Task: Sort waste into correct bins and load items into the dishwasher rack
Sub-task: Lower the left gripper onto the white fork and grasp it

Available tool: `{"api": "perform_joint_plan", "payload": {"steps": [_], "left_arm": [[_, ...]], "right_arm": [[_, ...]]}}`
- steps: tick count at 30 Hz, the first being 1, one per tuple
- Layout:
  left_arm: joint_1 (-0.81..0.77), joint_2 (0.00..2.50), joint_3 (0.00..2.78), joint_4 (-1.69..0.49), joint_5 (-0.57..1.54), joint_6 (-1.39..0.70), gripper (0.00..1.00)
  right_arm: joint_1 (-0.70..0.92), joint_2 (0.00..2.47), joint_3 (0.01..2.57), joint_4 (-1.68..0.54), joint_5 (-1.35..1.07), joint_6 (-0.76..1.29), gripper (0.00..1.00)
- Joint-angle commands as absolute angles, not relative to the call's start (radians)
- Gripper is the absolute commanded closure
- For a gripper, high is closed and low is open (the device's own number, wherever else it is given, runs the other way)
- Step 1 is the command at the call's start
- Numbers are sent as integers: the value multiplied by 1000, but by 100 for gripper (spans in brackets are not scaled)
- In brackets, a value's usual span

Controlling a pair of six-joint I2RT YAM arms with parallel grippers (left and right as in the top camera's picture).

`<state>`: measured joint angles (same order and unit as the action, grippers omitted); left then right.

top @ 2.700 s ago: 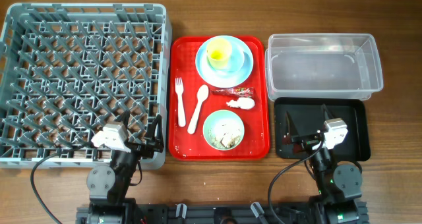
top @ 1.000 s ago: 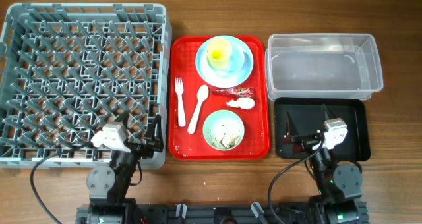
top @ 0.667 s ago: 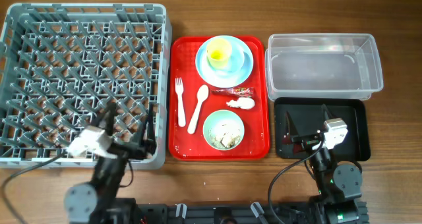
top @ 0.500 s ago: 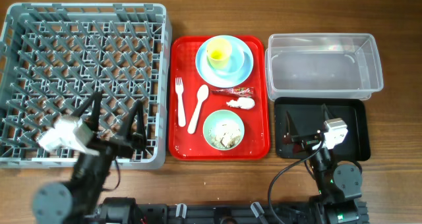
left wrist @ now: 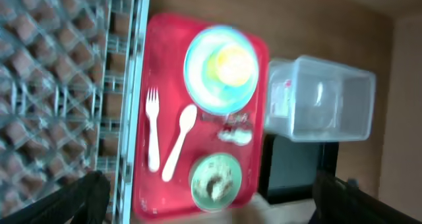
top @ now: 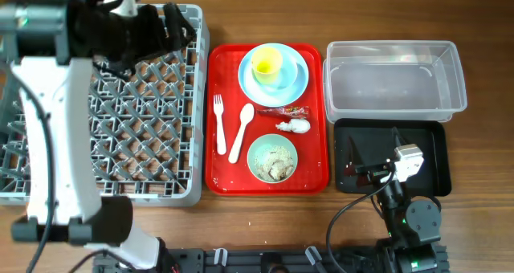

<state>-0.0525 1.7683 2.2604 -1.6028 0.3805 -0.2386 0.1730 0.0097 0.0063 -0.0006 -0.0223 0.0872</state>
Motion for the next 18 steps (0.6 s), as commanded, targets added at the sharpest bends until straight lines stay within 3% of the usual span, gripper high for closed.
{"api": "perform_joint_plan", "payload": {"steps": [1,3,4,5,6,11,18], "left_arm": [[-75,1851,2287,-1679,411,-239,0],[-104,1888,2265,-1684,410,-239,1],[-119,1896,2251,-1684,407,-239,8],[-142,1906,2232,-1684,391,-239,55],[-169,1913,2215,-1684,345,-240,96],[-285,1913,2109,-1684,158,-256,96],[-439,1913,1794,-1530,-99,-533,96]], "right_arm": [[170,2,5,3,-25,80,0],[170,2,5,3,-25,80,0],[170,2,5,3,-25,80,0],[170,2,5,3,-25,80,0],[170,2,5,3,-25,80,0],[170,2,5,3,-25,80,1],[170,2,5,3,-25,80,0]]}}
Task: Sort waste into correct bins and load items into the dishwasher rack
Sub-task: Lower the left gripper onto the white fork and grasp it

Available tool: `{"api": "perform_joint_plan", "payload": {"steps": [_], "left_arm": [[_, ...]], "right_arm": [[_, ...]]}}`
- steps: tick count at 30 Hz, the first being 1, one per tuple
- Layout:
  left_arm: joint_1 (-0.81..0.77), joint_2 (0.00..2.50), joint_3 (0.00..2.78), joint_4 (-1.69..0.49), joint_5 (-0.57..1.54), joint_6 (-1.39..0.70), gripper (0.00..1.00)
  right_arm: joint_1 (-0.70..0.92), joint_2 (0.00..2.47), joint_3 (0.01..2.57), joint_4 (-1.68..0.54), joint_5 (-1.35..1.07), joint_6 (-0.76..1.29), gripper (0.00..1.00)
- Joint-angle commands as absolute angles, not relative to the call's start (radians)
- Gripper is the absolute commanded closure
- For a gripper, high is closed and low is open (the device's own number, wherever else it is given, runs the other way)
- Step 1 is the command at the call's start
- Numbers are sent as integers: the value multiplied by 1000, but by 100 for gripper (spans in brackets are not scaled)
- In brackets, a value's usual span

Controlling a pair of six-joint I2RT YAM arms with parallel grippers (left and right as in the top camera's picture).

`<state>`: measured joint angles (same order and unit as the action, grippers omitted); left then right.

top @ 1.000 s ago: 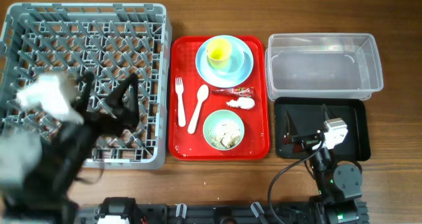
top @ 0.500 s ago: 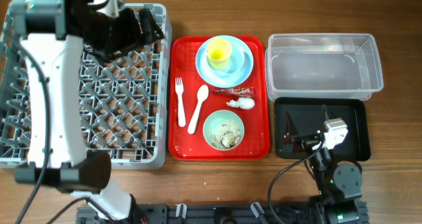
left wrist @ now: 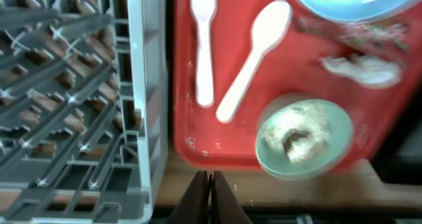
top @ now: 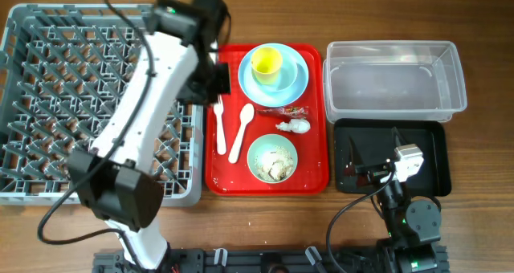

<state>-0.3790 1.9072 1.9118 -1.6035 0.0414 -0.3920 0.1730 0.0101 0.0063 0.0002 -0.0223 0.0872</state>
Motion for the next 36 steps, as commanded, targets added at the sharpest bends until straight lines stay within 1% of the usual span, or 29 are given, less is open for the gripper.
{"api": "perform_joint_plan", "payload": {"steps": [1,6,7,10,12,15,17,18,22,25,29,33,36], "left_arm": [[-466,1913,1744,-1474,-99,-533,96],[-566,1913,1538,-1203,-117,-537,96],[-583,1913,1494,-1157,-196,-593,96],[-613,1913,1439,-1142,-375,-738,95],[-631,1913,1404,-1125,-416,-797,89],[-638,1913,1357,-1045,-416,-801,84],[-637,1913,1325,-998,-416,-801,78],[-637,1913,1306,-967,-417,-800,72],[-637,1913,1265,-901,-418,-792,72],[-637,1913,1245,-889,-448,-768,76],[-636,1913,1195,-775,-447,-589,75],[-636,1913,1185,-713,-456,-501,65],[-636,1913,1185,-710,-496,-501,62]], "right_arm": [[170,2,5,3,-25,80,0],[170,2,5,3,-25,80,0],[170,2,5,3,-25,80,0],[170,2,5,3,-25,80,0],[170,2,5,3,-25,80,0],[170,2,5,3,-25,80,0],[170,2,5,3,-25,80,0],[170,2,5,3,-25,80,0],[170,2,5,3,-25,80,0],[170,2,5,3,-25,80,0],[170,2,5,3,-25,80,0],[170,2,5,3,-25,80,0],[170,2,5,3,-25,80,0]]}}
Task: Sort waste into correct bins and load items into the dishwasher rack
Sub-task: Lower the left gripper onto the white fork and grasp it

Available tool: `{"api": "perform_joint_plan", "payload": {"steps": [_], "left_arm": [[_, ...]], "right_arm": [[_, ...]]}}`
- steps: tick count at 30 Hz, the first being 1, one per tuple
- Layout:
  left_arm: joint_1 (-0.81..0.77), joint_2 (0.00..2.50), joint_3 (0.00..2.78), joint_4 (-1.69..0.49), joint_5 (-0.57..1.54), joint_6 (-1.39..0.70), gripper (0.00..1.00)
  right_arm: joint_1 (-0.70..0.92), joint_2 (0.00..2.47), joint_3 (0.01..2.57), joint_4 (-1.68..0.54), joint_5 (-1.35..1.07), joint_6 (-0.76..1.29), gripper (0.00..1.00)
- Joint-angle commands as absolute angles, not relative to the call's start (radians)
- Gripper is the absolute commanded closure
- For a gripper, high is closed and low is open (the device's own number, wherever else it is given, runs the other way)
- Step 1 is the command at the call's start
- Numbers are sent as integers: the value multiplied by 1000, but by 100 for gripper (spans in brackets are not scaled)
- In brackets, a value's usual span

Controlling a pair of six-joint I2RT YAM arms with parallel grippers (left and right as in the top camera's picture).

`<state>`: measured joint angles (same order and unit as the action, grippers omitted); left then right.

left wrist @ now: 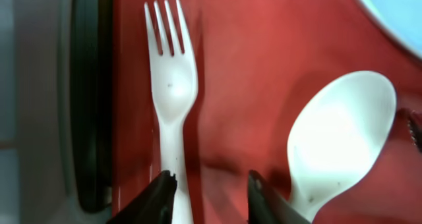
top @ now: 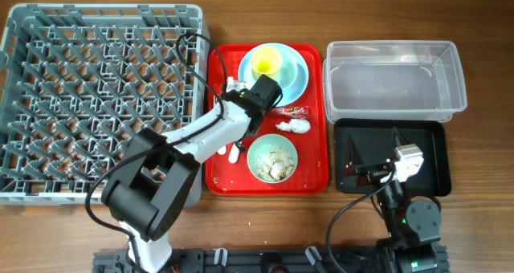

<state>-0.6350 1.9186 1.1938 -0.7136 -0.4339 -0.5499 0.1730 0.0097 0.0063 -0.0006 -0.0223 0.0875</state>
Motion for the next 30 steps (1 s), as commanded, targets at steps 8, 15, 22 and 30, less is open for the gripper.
{"api": "perform_joint_plan", "payload": {"steps": [8,15,22,30], "left_arm": [[-636,1913,1180,-711,-535,-502,61],[-636,1913,1091,-619,-533,-505,65],[-636,1913,1039,-538,-456,-505,78],[-637,1913,1039,-515,-303,-505,78]], "right_arm": [[170,2,5,3,-25,80,0],[170,2,5,3,-25,80,0],[170,2,5,3,-25,80,0],[170,2,5,3,-25,80,0]]}}
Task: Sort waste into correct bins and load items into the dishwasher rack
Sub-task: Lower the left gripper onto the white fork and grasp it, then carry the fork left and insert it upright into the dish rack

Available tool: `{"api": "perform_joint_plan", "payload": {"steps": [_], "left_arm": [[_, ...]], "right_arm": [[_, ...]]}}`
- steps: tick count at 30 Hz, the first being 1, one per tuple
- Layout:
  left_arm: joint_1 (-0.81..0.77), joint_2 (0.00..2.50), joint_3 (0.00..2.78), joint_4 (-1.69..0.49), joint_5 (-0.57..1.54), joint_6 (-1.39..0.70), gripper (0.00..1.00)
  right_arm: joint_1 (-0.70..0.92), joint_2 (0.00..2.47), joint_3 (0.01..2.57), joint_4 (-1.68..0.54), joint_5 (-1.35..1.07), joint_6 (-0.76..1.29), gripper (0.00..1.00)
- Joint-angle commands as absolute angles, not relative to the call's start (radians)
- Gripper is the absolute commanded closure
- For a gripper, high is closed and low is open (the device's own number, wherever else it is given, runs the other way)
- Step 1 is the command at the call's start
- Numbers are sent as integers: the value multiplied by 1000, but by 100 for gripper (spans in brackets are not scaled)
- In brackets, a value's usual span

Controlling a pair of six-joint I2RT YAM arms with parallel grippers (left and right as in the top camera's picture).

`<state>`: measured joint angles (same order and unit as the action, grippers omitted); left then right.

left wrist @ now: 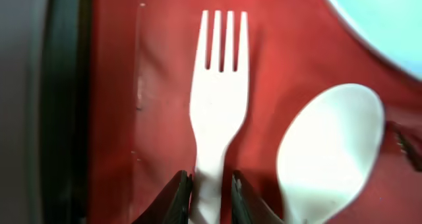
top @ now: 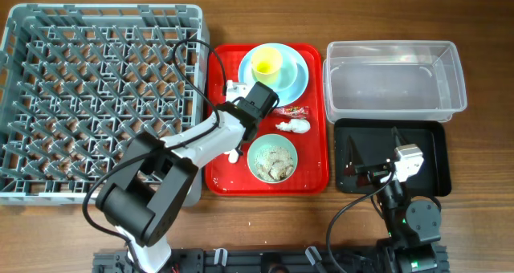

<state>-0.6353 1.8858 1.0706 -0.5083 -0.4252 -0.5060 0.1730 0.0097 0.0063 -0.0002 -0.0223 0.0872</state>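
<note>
A white plastic fork [left wrist: 219, 112] lies tines-up on the red tray [top: 316, 173]. My left gripper [left wrist: 210, 181] is down on the tray and shut on the fork's handle, one finger on each side. In the overhead view the arm covers the fork. A white spoon [left wrist: 330, 145] lies just to the fork's right. Also on the tray are a blue plate [top: 299, 82] with a yellow cup [top: 267, 63], a green bowl [top: 273, 158] with food remains, a red wrapper [top: 291, 111] and a crumpled tissue [top: 294, 126]. The right gripper [top: 373, 170] rests over the black bin; its jaws are unclear.
The grey dishwasher rack [top: 96, 88] fills the table's left side, right up against the tray. A clear plastic bin [top: 393, 80] stands at the back right, with a black bin [top: 430, 140] in front of it. The left arm stretches from the front edge across the rack's corner.
The left gripper's jaws, which were wide apart beside the fork handle, have shut on it. The fork now lies straight between the fingers. The right arm has not moved.
My left arm was high over the rack's back left corner. Then it stood above the rack's right edge, shut, looking down on the tray. Then it was low over the fork with jaws open, and now it grips the handle.
</note>
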Motion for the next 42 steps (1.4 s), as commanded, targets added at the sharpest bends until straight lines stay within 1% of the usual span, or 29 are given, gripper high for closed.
{"api": "perform_joint_plan", "payload": {"steps": [1,5,17,22,23,25,26,29,31,34,37,40,42], "left_arm": [[-637,1913,1039,-515,-303,-505,78],[-636,1913,1039,-516,-304,-504,72],[-637,1914,1016,-492,-303,-505,74],[-637,1914,972,-470,-303,-505,73],[-637,1914,972,-467,-303,-505,78],[-637,1913,972,-463,-303,-505,85],[-637,1913,972,-473,-304,-504,82],[-636,1913,973,-485,-306,-504,96],[-636,1899,976,-491,-330,-501,96],[-637,1810,976,-517,-377,-496,96],[-636,1698,976,-538,-388,-390,96],[-636,1571,976,-550,-436,-380,96],[-636,1466,976,-549,-445,-308,96]], "right_arm": [[170,2,5,3,-25,80,1],[170,2,5,3,-25,80,0],[170,2,5,3,-25,80,0],[170,2,5,3,-25,80,0],[170,2,5,3,-25,80,0],[170,2,5,3,-25,80,0],[170,2,5,3,-25,80,0],[170,2,5,3,-25,80,0],[170,2,5,3,-25,80,0],[170,2,5,3,-25,80,0],[170,2,5,3,-25,80,0],[170,2,5,3,-25,80,0],[170,2,5,3,-25,80,0]]}}
